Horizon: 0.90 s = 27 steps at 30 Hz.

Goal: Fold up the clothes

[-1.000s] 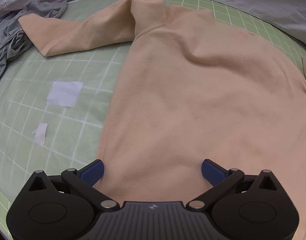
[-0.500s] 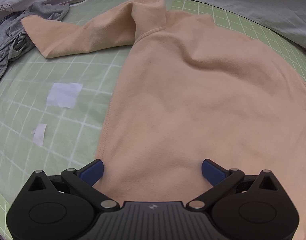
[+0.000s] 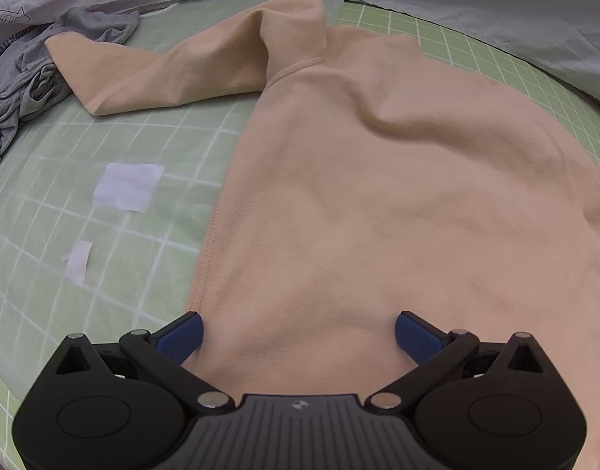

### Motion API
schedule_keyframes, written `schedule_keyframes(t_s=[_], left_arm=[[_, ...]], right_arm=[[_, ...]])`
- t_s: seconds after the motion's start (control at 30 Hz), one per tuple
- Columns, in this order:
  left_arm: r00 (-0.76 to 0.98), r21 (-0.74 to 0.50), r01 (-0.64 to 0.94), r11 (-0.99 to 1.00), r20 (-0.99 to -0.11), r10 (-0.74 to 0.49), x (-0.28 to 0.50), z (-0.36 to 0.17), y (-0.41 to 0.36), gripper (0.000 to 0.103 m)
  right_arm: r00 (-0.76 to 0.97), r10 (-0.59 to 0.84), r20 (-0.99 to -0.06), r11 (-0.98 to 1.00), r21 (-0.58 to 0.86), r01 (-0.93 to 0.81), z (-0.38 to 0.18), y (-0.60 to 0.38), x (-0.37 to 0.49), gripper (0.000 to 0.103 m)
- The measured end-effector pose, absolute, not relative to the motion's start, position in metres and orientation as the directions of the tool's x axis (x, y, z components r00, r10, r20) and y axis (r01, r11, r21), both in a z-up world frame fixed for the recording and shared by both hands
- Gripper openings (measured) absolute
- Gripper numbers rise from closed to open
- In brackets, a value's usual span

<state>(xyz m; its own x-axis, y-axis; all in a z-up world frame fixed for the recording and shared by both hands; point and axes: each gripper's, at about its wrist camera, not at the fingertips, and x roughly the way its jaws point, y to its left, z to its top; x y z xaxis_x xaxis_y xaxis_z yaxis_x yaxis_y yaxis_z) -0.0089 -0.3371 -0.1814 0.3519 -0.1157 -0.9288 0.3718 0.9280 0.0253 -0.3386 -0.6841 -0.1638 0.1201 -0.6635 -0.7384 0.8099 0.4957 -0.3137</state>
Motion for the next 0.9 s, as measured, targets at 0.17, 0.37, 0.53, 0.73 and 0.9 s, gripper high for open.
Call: schedule_keyframes(t_s=[0.17, 0.37, 0.53, 0.73, 0.9], left_arm=[[0.357, 0.024, 0.369, 0.929, -0.927, -0.117, -0.01, -0.181, -0.337, 0.103], [0.357, 0.024, 0.368, 0.93, -0.927, -0.117, -0.01, -0.181, -0.337, 0.103], [0.359, 0.023, 0.366, 0.93, -0.926, -0.118, -0.011, -0.18, -0.337, 0.103], [0.367, 0.023, 0.365, 0.931, -0.922, -0.122, -0.012, -0.181, -0.336, 0.103], [0.368, 0.023, 0.365, 0.931, -0.922, -0.122, -0.012, -0.18, -0.336, 0.103]], right_arm=[[0.156, -0.688, -0.708, 0.528, -0.342, 0.778, -0.156, -0.675, -0.33, 0.046], [0.247, -0.631, -0.735, 0.503, -0.146, 0.852, -0.161, -0.705, -0.33, 0.046], [0.256, -0.608, -0.751, 0.438, -0.048, 0.898, -0.168, -0.731, -0.324, 0.049], [0.21, -0.573, -0.792, 0.389, -0.038, 0.92, -0.186, -0.729, -0.333, 0.056], [0.233, -0.529, -0.816, 0.409, -0.004, 0.912, -0.186, -0.718, -0.347, 0.053]])
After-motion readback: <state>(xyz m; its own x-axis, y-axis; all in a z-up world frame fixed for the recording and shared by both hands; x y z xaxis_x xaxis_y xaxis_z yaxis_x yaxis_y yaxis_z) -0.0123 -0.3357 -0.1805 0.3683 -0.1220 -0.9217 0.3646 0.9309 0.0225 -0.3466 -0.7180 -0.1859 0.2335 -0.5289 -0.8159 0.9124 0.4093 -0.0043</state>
